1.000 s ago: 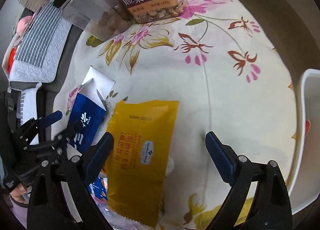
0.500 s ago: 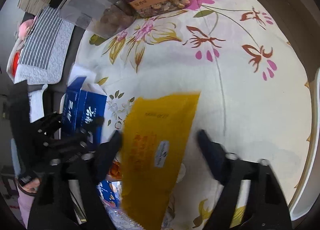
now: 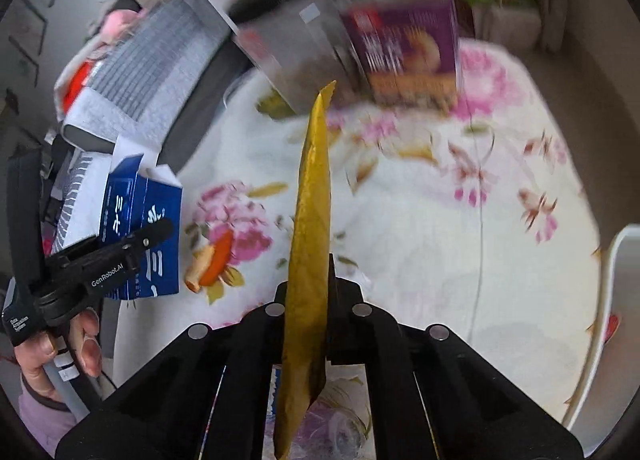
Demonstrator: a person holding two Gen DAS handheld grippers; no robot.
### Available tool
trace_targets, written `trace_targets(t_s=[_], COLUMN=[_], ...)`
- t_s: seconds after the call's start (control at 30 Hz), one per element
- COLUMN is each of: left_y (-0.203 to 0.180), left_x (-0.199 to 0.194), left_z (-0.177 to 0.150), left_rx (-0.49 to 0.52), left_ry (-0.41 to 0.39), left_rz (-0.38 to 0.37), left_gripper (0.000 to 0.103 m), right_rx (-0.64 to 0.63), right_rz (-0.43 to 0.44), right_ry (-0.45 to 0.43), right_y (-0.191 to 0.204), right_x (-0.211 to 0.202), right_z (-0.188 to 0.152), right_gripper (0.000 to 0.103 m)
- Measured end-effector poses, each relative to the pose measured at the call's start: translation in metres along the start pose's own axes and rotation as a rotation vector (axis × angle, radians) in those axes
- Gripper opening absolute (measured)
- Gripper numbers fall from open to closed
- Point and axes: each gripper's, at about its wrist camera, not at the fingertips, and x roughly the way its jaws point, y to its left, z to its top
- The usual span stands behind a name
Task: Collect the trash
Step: 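Lift the blue box with left gripper while right gripper lifts the yellow packet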
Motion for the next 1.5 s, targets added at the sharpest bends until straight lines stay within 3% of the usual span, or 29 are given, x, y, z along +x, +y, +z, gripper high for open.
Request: trace_targets(t_s=[0.1, 0.33, 0.5, 0.7, 1.1, 1.5], left_y=[0.004, -0.008, -0.032, -0.063, -0.123, -0.18], left_x=[-0.018, -0.071, -0.107, -0.14, -0.166, -0.175], left_z=[-0.007, -0.037, -0.059, -0.07, -0.075, -0.073], left_rx=[-0.076, -0.19, -0.229, -0.24, -0.181, -0.099], left_ry=[-0.054, -0.224, -0.353, -0.467, -0.545, -0.556], left_rz=[0.009, 0.128, 0.195, 0.225, 0.189, 0.127], left_gripper=[0.038, 0.038, 0.038, 0.038, 0.038, 0.038], right_rx=[-0.047, -0.146, -0.206, -0.22, -0.217, -0.147], right_rz=[-0.007, -0.065, -0.135, -0.202, -0.287, -0.365], right_ry=[-0.081, -0.276, -0.389, -0.472, -0.582, -0.616], right_y=[0.008, 0.028, 0.035, 0.026, -0.006, -0.049], right_x=[-0.022, -0.064, -0.091, -0.12, -0.173, -0.208], right_z=[0.0, -0.007, -0.017, -0.028, -0.045, -0.054], right_gripper=[0.003, 0.003, 0.003, 0.003, 0.003, 0.003])
